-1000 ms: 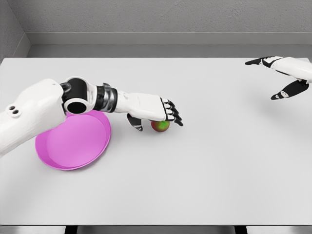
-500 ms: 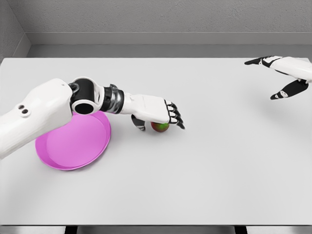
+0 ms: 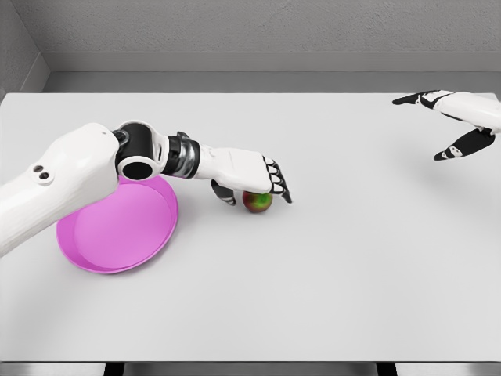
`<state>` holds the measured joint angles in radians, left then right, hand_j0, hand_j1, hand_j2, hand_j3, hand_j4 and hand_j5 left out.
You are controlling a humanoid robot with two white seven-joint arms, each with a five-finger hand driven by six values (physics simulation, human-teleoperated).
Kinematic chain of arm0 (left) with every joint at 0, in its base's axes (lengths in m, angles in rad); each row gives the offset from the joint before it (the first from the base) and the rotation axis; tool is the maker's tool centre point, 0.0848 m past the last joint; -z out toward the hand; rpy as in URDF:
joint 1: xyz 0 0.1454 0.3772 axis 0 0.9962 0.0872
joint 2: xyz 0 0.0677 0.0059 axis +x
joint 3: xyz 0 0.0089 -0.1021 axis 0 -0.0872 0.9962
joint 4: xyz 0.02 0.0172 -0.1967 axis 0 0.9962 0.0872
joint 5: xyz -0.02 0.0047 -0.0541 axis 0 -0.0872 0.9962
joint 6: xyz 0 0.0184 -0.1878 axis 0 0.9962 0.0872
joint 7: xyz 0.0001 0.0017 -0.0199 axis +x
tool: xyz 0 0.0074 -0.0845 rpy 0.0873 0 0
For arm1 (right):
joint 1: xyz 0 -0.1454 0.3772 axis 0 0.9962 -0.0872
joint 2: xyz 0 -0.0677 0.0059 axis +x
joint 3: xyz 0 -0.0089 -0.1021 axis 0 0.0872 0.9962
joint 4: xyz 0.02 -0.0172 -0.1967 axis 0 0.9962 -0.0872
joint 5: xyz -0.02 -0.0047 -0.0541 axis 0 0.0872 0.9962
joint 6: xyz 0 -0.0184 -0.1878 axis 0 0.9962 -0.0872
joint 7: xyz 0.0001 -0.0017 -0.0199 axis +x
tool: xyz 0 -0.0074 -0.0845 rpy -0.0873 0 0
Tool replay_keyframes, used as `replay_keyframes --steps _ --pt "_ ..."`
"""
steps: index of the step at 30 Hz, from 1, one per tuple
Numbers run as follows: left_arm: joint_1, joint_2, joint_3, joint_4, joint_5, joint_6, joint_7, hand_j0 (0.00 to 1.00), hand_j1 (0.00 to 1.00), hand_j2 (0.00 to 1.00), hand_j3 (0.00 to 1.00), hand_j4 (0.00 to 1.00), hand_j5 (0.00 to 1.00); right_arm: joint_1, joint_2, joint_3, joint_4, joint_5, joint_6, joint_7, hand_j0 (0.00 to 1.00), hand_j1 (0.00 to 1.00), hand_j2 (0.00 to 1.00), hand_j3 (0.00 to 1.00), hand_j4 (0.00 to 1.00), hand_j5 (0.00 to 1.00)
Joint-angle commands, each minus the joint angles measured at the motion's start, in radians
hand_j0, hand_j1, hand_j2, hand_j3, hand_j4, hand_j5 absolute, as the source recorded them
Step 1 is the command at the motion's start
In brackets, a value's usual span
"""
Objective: Put the apple on the plate with both arms
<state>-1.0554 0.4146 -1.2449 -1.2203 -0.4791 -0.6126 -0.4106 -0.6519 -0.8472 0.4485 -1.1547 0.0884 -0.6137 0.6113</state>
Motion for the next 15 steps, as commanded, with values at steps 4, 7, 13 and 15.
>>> replay_keyframes --steps 4,7,13,15 --pt "0.002 -0.004 0.001 0.002 0.004 0.002 -0.004 0.84 0.84 0.84 0.84 0.84 0.84 0.0 -0.001 -0.001 0.0 -0.007 0.003 0.0 1.0 1.0 1.0 1.0 1.0 1.0" --pt "0.0 -0.007 0.001 0.004 -0.003 0.002 -0.004 0.84 0.84 0.84 0.84 0.84 0.84 0.0 -0.001 -0.001 0.0 -0.007 0.003 0.0 1.0 1.0 1.0 1.0 1.0 1.0" --pt "0.002 -0.008 -0.001 0.005 -0.013 0.002 -0.004 0.84 0.84 0.84 0.84 0.84 0.84 0.0 -0.003 -0.001 0.0 -0.007 0.003 0.0 1.0 1.0 1.0 1.0 1.0 1.0" --pt "0.002 -0.01 -0.001 0.007 -0.013 0.002 -0.004 0.84 0.84 0.84 0.84 0.84 0.84 0.0 -0.003 -0.001 0.0 -0.007 0.003 0.0 1.0 1.0 1.0 1.0 1.0 1.0"
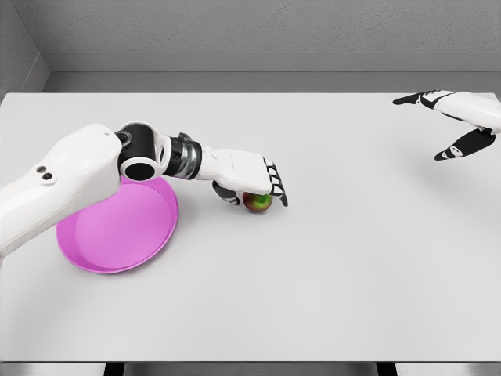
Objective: Put the apple on the plate with both arms
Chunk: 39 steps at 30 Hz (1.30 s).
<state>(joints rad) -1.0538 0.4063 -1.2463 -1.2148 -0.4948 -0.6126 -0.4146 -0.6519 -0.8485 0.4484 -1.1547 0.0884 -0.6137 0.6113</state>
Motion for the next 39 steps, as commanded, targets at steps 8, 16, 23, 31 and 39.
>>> replay_keyframes --steps 8,16,23,31,39 --pt "0.0 -0.021 -0.012 0.034 -0.005 0.002 0.0 0.84 0.84 0.84 0.84 0.84 0.84 -0.002 -0.001 -0.002 0.0 -0.007 0.003 0.0 1.0 1.0 1.0 1.0 1.0 1.0" --pt "0.0 -0.02 -0.013 0.034 -0.007 0.002 0.0 0.76 0.76 0.76 0.76 0.76 0.76 0.0 0.0 0.0 0.0 -0.007 0.003 0.0 1.0 1.0 1.0 1.0 1.0 1.0" --pt "0.0 -0.018 -0.012 0.034 -0.007 0.002 -0.001 0.62 0.62 0.62 0.62 0.62 0.62 0.0 -0.001 0.0 0.0 -0.007 0.003 0.0 1.0 1.0 1.0 1.0 1.0 1.0" --pt "0.002 -0.015 -0.013 0.034 -0.007 0.002 -0.001 0.49 0.49 0.49 0.49 0.49 0.49 0.0 -0.001 0.0 0.001 -0.007 0.003 0.0 1.0 1.0 1.0 1.0 1.0 1.0" --pt "-0.029 0.014 -0.01 -0.003 0.041 0.002 0.005 0.49 0.49 0.49 0.49 0.49 0.49 -0.002 0.0 0.0 0.001 -0.007 0.003 0.0 1.0 1.0 1.0 1.0 1.0 1.0"
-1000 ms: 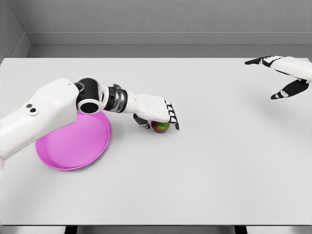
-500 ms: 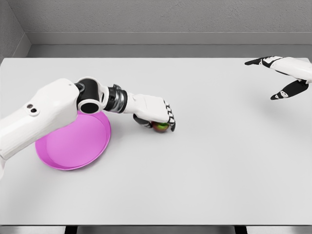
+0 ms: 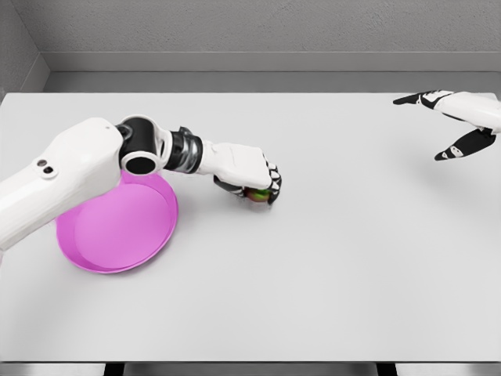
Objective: Put the apple on the plate with both arms
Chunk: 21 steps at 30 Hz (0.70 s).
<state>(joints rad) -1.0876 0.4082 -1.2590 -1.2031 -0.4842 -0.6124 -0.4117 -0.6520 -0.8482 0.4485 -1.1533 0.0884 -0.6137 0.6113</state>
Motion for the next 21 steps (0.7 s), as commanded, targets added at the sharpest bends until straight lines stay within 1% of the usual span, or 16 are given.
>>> replay_keyframes --steps 1,3,4,6,7,8,10,11,14,15,16,18,19,21 --pt "-0.005 0.044 0.003 -0.041 0.056 0.002 0.002 0.49 0.49 0.49 0.49 0.49 0.49 0.0 0.0 -0.001 0.0 -0.007 0.003 0.0 1.0 1.0 1.0 1.0 1.0 1.0" --pt "-0.018 0.171 0.007 -0.14 0.118 0.002 0.001 0.48 0.48 0.48 0.48 0.48 0.48 0.0 0.0 -0.001 0.0 -0.007 0.003 0.0 1.0 1.0 1.0 1.0 1.0 1.0" --pt "-0.018 0.263 0.023 -0.21 0.151 0.002 0.001 0.47 0.47 0.47 0.47 0.47 0.47 0.0 0.0 -0.001 0.0 -0.007 0.003 0.0 1.0 1.0 1.0 1.0 1.0 1.0" --pt "-0.014 0.447 0.062 -0.294 0.22 0.002 0.001 0.44 0.44 0.44 0.44 0.44 0.44 0.0 0.0 -0.001 0.0 -0.007 0.003 0.0 1.0 1.0 1.0 1.0 1.0 1.0" --pt "-0.008 0.504 0.079 -0.3 0.237 0.002 0.001 0.44 0.44 0.44 0.44 0.44 0.44 0.0 0.0 -0.001 0.001 -0.006 0.003 0.0 1.0 1.0 1.0 1.0 1.0 1.0" --pt "-0.005 0.557 0.081 -0.3 0.253 0.002 0.001 0.44 0.44 0.44 0.44 0.44 0.44 0.0 0.0 -0.001 0.001 -0.006 0.003 0.0 1.0 1.0 1.0 1.0 1.0 1.0" --pt "0.008 0.629 0.098 -0.299 0.268 0.002 0.001 0.45 0.45 0.45 0.45 0.45 0.45 0.0 0.001 -0.001 0.001 -0.006 0.003 0.0 1.0 1.0 1.0 1.0 1.0 1.0" --pt "0.026 0.664 0.115 -0.299 0.28 0.002 0.001 0.45 0.45 0.45 0.45 0.45 0.45 0.002 0.001 -0.001 0.003 -0.007 0.003 0.0 1.0 1.0 1.0 1.0 1.0 1.0" --pt "0.044 0.722 0.116 -0.294 0.296 0.002 0.001 0.45 0.45 0.45 0.45 0.45 0.45 0.0 0.0 -0.001 0.003 -0.006 0.003 0.0 1.0 1.0 1.0 1.0 1.0 1.0" --pt "0.067 0.724 0.116 -0.289 0.294 0.002 -0.002 0.46 0.46 0.46 0.46 0.46 0.46 0.0 0.0 -0.001 0.003 -0.006 0.003 0.0 1.0 1.0 1.0 1.0 1.0 1.0" --pt "0.075 0.722 0.116 -0.288 0.291 0.002 -0.006 0.47 0.47 0.47 0.47 0.47 0.47 0.0 0.0 -0.001 0.003 -0.006 0.003 0.0 1.0 1.0 1.0 1.0 1.0 1.0" --pt "0.083 0.721 0.116 -0.289 0.289 0.002 -0.007 0.52 0.52 0.52 0.52 0.52 0.52 0.0 0.0 -0.001 0.001 -0.006 0.003 0.0 1.0 1.0 1.0 1.0 1.0 1.0" --pt "0.083 0.716 0.115 -0.289 0.288 0.002 -0.007 0.53 0.53 0.53 0.53 0.53 0.53 0.0 0.0 -0.001 0.001 -0.006 0.003 0.0 1.0 1.0 1.0 1.0 1.0 1.0" --pt "0.097 0.71 0.113 -0.289 0.286 0.002 -0.009 0.59 0.59 0.59 0.59 0.59 0.59 0.0 0.0 -0.001 0.001 -0.006 0.003 0.0 1.0 1.0 1.0 1.0 1.0 1.0"
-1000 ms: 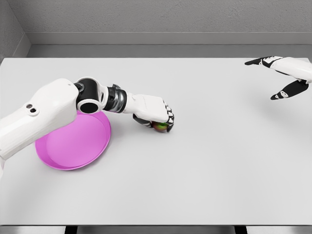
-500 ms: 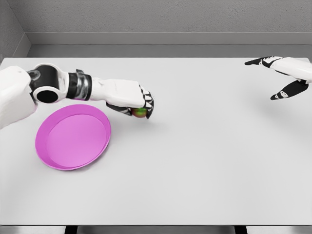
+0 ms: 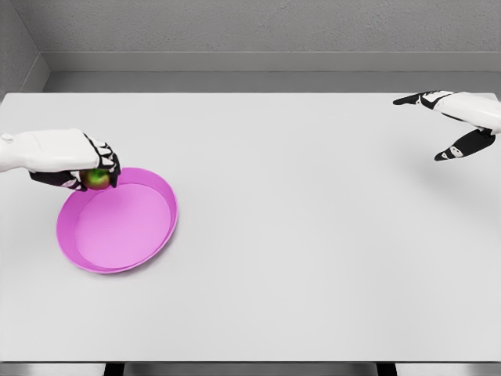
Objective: Put the apple on the plate with both arms
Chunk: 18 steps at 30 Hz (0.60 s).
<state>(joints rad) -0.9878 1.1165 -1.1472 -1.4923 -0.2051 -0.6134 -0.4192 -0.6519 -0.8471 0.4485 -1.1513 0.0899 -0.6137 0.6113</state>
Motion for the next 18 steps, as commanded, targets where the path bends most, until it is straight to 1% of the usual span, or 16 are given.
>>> replay_keyframes --steps 1,3,4,5,10,12,13,14,15,16,17,18 --pt "0.0 0.0 0.001 0.0 0.009 0.003 -0.001 0.76 0.76 0.76 0.76 0.76 0.76 0.0 -0.001 -0.001 -0.001 -0.007 0.003 0.0 1.0 1.0 1.0 1.0 1.0 1.0" --pt "0.008 -0.001 0.003 0.0 0.009 0.003 0.0 0.95 0.95 0.95 0.95 0.95 0.95 0.0 -0.001 -0.001 -0.001 -0.007 0.003 0.0 1.0 1.0 1.0 1.0 1.0 1.0" --pt "0.011 -0.001 0.001 0.0 0.009 0.003 0.0 0.98 0.98 0.98 0.98 0.98 0.98 0.005 -0.001 -0.001 -0.001 -0.007 0.003 0.0 1.0 1.0 1.0 1.0 1.0 1.0" --pt "0.011 -0.001 0.003 0.001 0.01 0.003 0.0 1.0 1.0 1.0 1.0 1.0 1.0 0.006 -0.001 -0.001 -0.001 -0.007 0.003 0.0 1.0 1.0 1.0 1.0 1.0 1.0" --pt "0.008 -0.003 0.004 0.026 0.016 0.003 0.003 1.0 1.0 1.0 1.0 1.0 1.0 0.006 -0.001 -0.001 -0.002 -0.007 0.003 0.0 1.0 1.0 1.0 1.0 1.0 1.0" --pt "0.0 -0.059 0.006 0.122 0.021 0.003 0.005 1.0 1.0 1.0 1.0 1.0 1.0 0.006 -0.001 -0.001 -0.004 -0.007 0.003 0.0 1.0 1.0 1.0 1.0 1.0 1.0" --pt "-0.003 -0.114 0.055 0.207 0.064 0.003 0.005 1.0 1.0 1.0 1.0 1.0 1.0 0.008 -0.001 -0.001 -0.004 -0.007 0.003 0.0 1.0 1.0 1.0 1.0 1.0 1.0" --pt "-0.005 -0.162 0.102 0.302 0.069 0.003 0.005 1.0 1.0 1.0 1.0 1.0 1.0 0.008 -0.003 -0.001 -0.004 -0.007 0.003 0.0 1.0 1.0 1.0 1.0 1.0 1.0" --pt "-0.006 -0.216 0.147 0.431 0.069 0.003 0.005 1.0 1.0 1.0 1.0 1.0 1.0 0.006 -0.006 -0.002 -0.004 -0.007 0.003 0.0 1.0 1.0 1.0 1.0 1.0 1.0" --pt "-0.009 -0.259 0.156 0.512 0.067 0.003 0.003 1.0 1.0 1.0 1.0 1.0 1.0 0.006 -0.01 -0.004 -0.004 -0.007 0.003 0.0 1.0 1.0 1.0 1.0 1.0 1.0" --pt "-0.018 -0.283 0.158 0.567 0.065 0.003 0.003 1.0 1.0 1.0 1.0 1.0 1.0 0.008 -0.029 -0.011 -0.004 -0.007 0.003 0.0 1.0 1.0 1.0 1.0 1.0 1.0" --pt "-0.022 -0.3 0.158 0.596 0.065 0.003 0.003 1.0 1.0 1.0 1.0 1.0 1.0 0.008 -0.033 -0.017 -0.004 -0.007 0.003 0.0 1.0 1.0 1.0 1.0 1.0 1.0"
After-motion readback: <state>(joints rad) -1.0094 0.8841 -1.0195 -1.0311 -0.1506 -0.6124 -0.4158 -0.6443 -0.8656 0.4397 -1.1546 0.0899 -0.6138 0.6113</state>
